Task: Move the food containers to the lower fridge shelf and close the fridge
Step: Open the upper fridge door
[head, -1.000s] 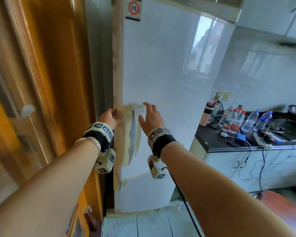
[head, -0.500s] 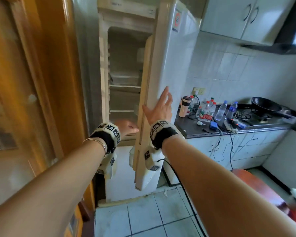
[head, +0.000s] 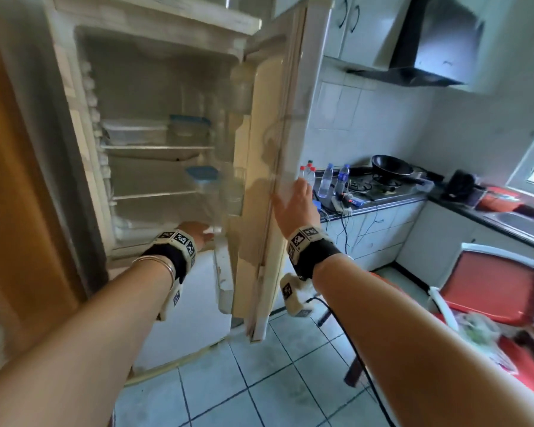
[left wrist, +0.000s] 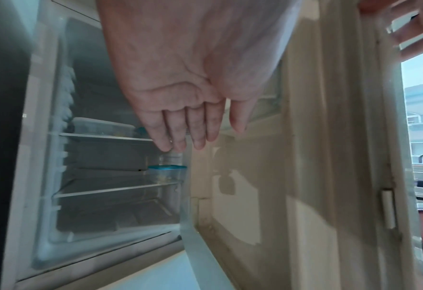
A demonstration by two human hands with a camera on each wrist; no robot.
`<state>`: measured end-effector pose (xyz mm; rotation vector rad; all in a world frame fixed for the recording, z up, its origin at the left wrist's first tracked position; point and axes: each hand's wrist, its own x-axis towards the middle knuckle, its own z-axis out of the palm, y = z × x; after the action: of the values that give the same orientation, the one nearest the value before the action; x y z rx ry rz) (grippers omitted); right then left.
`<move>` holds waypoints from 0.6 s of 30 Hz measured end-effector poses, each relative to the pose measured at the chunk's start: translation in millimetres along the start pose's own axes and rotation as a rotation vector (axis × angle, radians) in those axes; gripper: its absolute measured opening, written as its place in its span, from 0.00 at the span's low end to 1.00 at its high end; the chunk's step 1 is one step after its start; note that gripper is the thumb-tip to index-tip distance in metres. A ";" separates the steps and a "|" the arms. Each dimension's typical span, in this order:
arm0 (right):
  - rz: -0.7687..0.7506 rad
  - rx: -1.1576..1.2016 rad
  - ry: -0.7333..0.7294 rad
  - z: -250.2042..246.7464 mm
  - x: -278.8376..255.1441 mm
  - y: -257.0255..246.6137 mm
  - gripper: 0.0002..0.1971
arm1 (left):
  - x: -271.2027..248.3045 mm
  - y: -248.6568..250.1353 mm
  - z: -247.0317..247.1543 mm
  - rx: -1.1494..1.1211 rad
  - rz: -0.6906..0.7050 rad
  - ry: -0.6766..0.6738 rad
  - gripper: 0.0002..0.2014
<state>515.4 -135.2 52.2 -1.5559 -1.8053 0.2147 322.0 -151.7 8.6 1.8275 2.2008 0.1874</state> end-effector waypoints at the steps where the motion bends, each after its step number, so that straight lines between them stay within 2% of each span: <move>1: 0.020 0.009 0.008 -8.7 2.8 12.6 0.28 | -0.9 10.5 1.5 0.012 0.006 -0.005 0.25; 5: 0.149 0.026 0.049 -35.5 21.5 62.3 0.23 | 2.2 44.4 9.7 0.023 0.028 -0.021 0.24; 8: 0.213 -0.094 0.011 -46.0 36.4 92.5 0.22 | 10.6 58.8 20.3 -0.008 0.015 -0.042 0.25; 12: 0.226 -0.205 -0.022 -58.6 55.1 120.2 0.26 | 19.1 74.6 31.5 -0.004 -0.002 -0.068 0.24; 18: 0.246 -0.219 -0.005 -74.4 78.9 140.2 0.18 | 24.2 79.3 38.2 -0.048 0.005 -0.067 0.23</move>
<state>671.7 -52.0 59.7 -1.9353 -1.6831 0.1396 403.9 -115.4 -9.4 1.7876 2.1287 0.1760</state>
